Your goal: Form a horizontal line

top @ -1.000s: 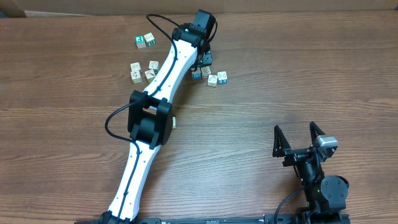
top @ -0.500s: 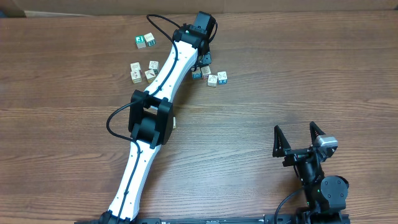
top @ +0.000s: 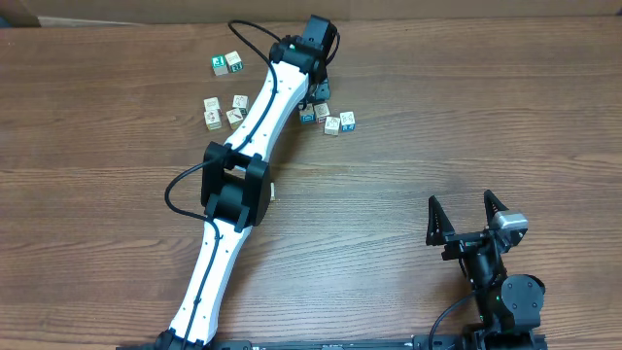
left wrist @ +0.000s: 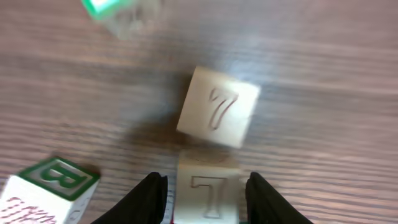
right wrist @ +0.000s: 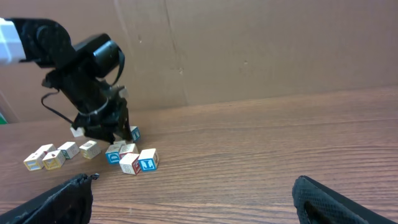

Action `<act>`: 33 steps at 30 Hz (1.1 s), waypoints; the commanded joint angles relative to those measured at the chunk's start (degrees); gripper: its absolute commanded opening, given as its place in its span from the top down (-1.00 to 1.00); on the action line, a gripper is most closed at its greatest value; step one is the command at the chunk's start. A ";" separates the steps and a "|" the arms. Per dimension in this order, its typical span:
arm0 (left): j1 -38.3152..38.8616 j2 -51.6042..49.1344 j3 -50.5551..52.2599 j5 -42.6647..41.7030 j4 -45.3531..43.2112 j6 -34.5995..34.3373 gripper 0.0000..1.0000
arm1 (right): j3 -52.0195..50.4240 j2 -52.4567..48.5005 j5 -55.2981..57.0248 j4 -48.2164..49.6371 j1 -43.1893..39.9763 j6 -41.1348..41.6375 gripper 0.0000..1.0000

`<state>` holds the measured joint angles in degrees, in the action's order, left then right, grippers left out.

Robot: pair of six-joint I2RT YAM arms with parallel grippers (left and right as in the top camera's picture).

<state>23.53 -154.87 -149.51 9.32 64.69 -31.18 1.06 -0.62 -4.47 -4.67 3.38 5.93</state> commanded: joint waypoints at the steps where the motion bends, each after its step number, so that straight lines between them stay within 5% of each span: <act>1: -0.31 -0.59 -4.98 1.18 -0.07 2.99 0.19 | -0.59 0.46 0.35 0.22 -0.28 -0.22 -1.00; 14: -0.26 -0.72 0.09 1.20 -2.01 3.54 0.06 | -0.59 0.46 0.35 0.22 -0.28 -0.22 -1.00; 33: -0.66 -0.68 3.82 1.60 -4.48 3.56 0.39 | -0.59 0.46 0.35 0.22 -0.28 -0.22 -1.00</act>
<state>23.49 -154.87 -145.86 9.74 59.64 -28.32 1.06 -0.62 -4.45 -4.73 3.36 5.93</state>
